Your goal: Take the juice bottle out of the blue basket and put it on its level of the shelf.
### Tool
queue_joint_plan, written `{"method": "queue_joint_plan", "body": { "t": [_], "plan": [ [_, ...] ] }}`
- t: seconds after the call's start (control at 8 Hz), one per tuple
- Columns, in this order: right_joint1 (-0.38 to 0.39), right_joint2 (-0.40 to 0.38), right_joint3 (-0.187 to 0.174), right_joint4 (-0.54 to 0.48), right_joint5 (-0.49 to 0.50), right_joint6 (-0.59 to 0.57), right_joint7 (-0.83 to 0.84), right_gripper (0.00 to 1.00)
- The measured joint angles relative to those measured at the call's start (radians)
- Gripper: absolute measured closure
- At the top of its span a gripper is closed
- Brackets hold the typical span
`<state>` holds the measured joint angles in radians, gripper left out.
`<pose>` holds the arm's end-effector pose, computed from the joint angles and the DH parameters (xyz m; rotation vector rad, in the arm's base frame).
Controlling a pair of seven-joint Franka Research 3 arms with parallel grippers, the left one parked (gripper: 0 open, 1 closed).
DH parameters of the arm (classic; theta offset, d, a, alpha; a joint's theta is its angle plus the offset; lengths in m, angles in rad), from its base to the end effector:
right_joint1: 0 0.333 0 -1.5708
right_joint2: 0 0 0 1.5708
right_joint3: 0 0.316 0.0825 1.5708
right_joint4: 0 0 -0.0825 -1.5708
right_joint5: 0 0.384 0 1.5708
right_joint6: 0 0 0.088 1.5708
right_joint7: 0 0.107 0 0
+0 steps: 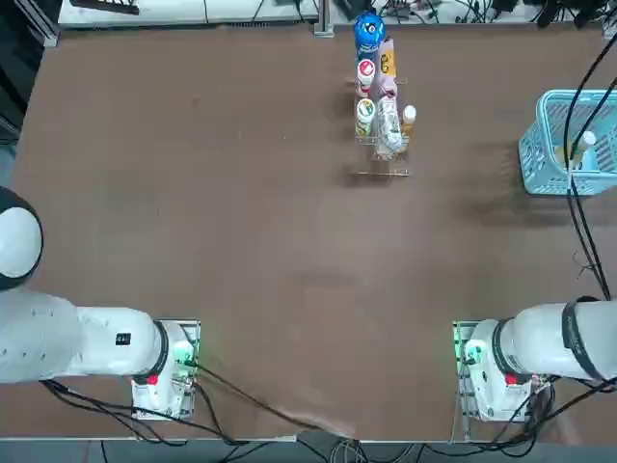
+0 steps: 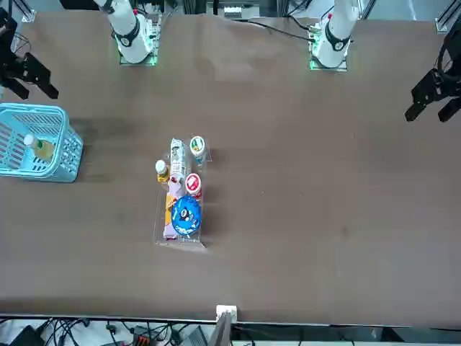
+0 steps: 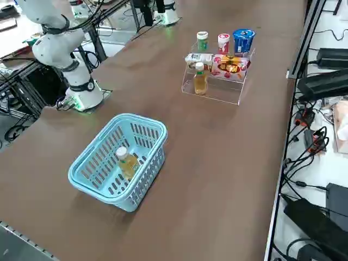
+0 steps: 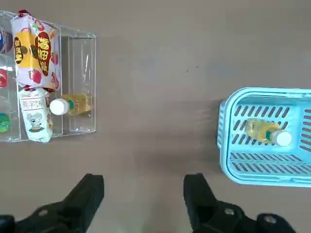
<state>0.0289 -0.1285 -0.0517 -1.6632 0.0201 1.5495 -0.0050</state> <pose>0.5116 -0.0113 0.6475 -3.1149 0.0262 -0.0234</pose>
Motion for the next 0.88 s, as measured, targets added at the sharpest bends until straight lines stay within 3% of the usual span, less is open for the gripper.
{"method": "queue_joint_plan", "body": {
  "t": [0.88],
  "plan": [
    [-0.013, 0.024, -0.037, -0.002, 0.017, 0.018, 0.0, 0.0]
  ]
}}
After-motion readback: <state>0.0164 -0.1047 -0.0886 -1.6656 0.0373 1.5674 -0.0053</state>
